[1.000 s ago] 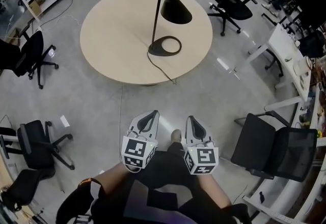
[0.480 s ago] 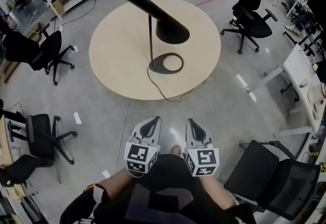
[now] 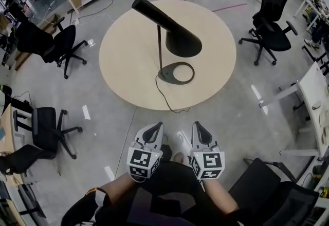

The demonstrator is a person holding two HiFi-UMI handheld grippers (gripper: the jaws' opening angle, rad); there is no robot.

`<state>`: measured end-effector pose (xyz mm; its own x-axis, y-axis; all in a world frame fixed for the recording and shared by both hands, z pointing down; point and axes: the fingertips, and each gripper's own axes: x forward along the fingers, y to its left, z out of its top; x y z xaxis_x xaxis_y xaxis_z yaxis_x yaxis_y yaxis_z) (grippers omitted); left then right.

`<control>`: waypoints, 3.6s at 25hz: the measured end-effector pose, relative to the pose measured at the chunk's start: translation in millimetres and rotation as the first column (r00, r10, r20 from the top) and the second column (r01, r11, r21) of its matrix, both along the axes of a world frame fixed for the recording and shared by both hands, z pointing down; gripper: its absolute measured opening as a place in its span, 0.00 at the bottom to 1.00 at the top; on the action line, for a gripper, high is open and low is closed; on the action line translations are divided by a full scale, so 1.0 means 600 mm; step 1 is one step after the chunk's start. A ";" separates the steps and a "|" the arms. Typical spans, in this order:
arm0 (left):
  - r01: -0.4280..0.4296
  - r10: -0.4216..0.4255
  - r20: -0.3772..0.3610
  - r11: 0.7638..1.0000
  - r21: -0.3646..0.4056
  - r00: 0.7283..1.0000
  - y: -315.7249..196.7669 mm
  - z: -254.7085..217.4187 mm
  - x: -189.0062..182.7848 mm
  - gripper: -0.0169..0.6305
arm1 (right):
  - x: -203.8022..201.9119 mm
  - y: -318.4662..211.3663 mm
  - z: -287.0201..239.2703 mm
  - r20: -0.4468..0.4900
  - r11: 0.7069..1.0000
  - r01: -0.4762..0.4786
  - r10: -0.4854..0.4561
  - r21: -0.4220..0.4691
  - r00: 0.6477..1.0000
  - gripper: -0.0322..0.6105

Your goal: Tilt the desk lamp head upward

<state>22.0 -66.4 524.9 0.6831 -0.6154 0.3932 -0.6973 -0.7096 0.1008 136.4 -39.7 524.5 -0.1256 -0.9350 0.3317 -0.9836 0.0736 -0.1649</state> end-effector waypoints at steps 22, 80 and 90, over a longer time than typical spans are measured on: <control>-0.092 0.098 -0.145 0.995 0.047 0.985 -0.319 -0.079 0.033 0.10 | 0.064 -0.306 -0.065 0.020 0.997 -0.082 0.082 0.009 0.996 0.07; 0.331 -0.365 -0.022 0.816 0.474 0.931 -0.611 -0.486 0.113 0.16 | 0.260 -0.565 -0.086 0.901 0.904 0.312 -0.370 0.292 0.228 0.19; 0.369 -0.349 -0.126 0.842 0.393 0.929 -0.613 -0.458 0.045 0.15 | 0.288 -0.545 -0.179 0.861 0.909 0.253 -0.401 0.331 0.313 0.16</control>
<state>49.1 -434.4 250.1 0.3949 -0.9182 0.0302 -0.9129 -0.3958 -0.0992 309.2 -366.8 417.1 -0.5795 -0.7617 -0.2897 -0.1383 0.4422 -0.8862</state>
